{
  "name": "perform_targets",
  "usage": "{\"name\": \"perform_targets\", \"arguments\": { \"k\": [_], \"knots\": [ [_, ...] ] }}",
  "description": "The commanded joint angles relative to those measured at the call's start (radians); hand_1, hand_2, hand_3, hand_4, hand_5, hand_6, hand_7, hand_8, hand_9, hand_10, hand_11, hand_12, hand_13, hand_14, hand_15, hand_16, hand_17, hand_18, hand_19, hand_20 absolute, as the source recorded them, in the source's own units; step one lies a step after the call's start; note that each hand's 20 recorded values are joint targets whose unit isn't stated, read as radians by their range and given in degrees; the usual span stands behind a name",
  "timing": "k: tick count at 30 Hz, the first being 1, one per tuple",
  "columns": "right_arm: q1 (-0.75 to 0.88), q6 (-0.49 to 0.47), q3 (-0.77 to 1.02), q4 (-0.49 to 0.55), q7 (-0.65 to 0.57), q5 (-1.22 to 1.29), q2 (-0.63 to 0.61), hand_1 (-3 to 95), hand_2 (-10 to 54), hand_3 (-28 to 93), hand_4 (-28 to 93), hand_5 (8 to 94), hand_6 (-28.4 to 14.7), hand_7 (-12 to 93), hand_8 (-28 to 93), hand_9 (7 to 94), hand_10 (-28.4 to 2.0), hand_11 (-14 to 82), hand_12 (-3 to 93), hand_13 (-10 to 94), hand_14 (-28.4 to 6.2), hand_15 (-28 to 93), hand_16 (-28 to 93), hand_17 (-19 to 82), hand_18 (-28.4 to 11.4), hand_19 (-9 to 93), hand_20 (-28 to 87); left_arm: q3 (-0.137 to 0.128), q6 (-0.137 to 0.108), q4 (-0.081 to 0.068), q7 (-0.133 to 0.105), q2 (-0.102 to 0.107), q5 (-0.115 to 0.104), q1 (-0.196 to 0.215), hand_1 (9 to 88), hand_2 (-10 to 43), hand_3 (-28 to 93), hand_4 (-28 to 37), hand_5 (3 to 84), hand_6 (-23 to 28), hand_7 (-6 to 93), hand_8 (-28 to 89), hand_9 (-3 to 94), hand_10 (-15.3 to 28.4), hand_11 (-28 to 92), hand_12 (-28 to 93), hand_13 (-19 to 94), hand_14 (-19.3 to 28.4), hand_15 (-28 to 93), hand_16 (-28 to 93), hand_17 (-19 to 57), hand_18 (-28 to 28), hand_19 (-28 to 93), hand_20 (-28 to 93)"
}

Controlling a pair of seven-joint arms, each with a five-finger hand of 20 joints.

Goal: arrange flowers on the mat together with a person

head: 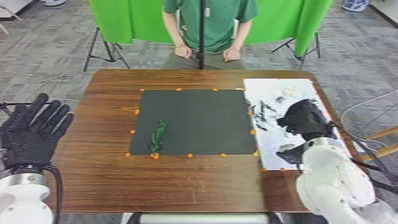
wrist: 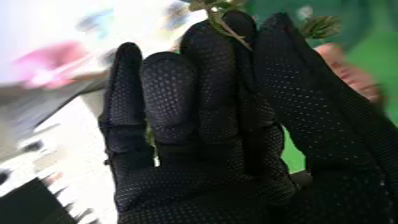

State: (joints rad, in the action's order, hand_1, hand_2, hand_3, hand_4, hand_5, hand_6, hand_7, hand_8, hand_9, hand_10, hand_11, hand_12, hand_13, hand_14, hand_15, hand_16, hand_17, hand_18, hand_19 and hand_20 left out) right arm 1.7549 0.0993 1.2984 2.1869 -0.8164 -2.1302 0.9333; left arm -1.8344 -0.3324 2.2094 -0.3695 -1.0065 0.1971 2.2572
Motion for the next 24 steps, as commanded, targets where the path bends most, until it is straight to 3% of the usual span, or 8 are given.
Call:
{"name": "perform_targets", "arguments": {
  "k": [1, 5, 9, 13, 20, 24],
  "knots": [
    [-0.263, -0.050, -0.275, -0.073, 0.007, -0.042, 0.141, 52.0, -9.5, 72, -14, 67.0, 0.3, 59, 7, 79.2, -9.0, 32.3, 54.5, 63, -13.0, 62, 50, 27, -23.8, 72, 31, 0.034, 0.007, -0.018, 0.006, 0.014, -0.002, -0.012, 31.4, 12.6, 71, -28.3, 42.2, 8.3, 17.9, -11, 38.2, 17.0, 27, 11, 28, 16.7, 42, -8, -3.5, 17.1, 41, 10],
    [-0.335, -0.053, -0.403, -0.140, 0.026, -0.075, 0.180, 52.0, -9.5, 72, -14, 66.7, 0.1, 59, 7, 78.6, -9.4, 33.5, 54.2, 63, -13.6, 63, 50, 27, -24.5, 73, 30, 0.034, 0.008, -0.019, 0.013, 0.019, 0.008, -0.012, 31.3, 12.5, 71, -28.3, 42.1, 8.4, 17.9, -11, 38.2, 16.9, 27, 11, 28, 16.8, 42, -8, -3.6, 17.1, 41, 10],
    [-0.384, -0.069, -0.480, -0.223, 0.020, -0.103, 0.229, 51.9, -9.5, 72, -14, 66.5, 0.1, 60, 7, 78.3, -9.4, 34.7, 54.0, 63, -13.6, 64, 49, 27, -24.7, 73, 30, 0.038, 0.012, -0.019, 0.014, 0.020, 0.005, -0.012, 32.1, 12.4, 71, -28.3, 42.1, 8.3, 17.9, -11, 38.2, 16.9, 27, 11, 28, 16.8, 42, -8, -3.6, 17.1, 40, 10],
    [-0.414, -0.024, -0.536, -0.286, -0.030, -0.178, 0.257, 51.9, -9.5, 72, -14, 66.3, 0.2, 60, 7, 78.0, -9.5, 35.6, 54.1, 63, -13.9, 65, 49, 27, -25.1, 74, 29, 0.041, 0.014, -0.022, 0.022, 0.030, 0.009, -0.020, 32.1, 12.1, 71, -28.3, 42.0, 8.2, 18.0, -11, 38.1, 16.8, 27, 11, 28, 16.7, 42, -8, -3.7, 17.2, 40, 10],
    [-0.405, 0.037, -0.584, -0.379, -0.109, -0.289, 0.321, 52.2, -9.5, 72, -15, 66.5, 0.0, 61, 9, 77.5, -10.2, 37.8, 53.9, 63, -15.9, 68, 46, 26, -27.3, 77, 27, 0.069, 0.014, -0.039, 0.044, 0.052, 0.006, -0.057, 31.7, 11.2, 71, -28.3, 41.8, 8.2, 17.8, -11, 37.9, 16.9, 27, 11, 28, 16.7, 42, -8, -3.7, 17.1, 40, 10],
    [-0.377, 0.036, -0.577, -0.381, -0.126, -0.276, 0.338, 51.9, -9.5, 71, -15, 66.8, -0.3, 60, 9, 77.6, -10.7, 38.4, 53.7, 63, -16.6, 69, 44, 26, -28.1, 79, 27, 0.070, 0.013, -0.043, 0.054, 0.057, 0.011, -0.066, 31.5, 10.9, 71, -28.3, 41.8, 8.3, 17.8, -11, 37.9, 16.9, 27, 11, 28, 16.7, 41, -8, -3.7, 17.1, 40, 10]
  ]
}}
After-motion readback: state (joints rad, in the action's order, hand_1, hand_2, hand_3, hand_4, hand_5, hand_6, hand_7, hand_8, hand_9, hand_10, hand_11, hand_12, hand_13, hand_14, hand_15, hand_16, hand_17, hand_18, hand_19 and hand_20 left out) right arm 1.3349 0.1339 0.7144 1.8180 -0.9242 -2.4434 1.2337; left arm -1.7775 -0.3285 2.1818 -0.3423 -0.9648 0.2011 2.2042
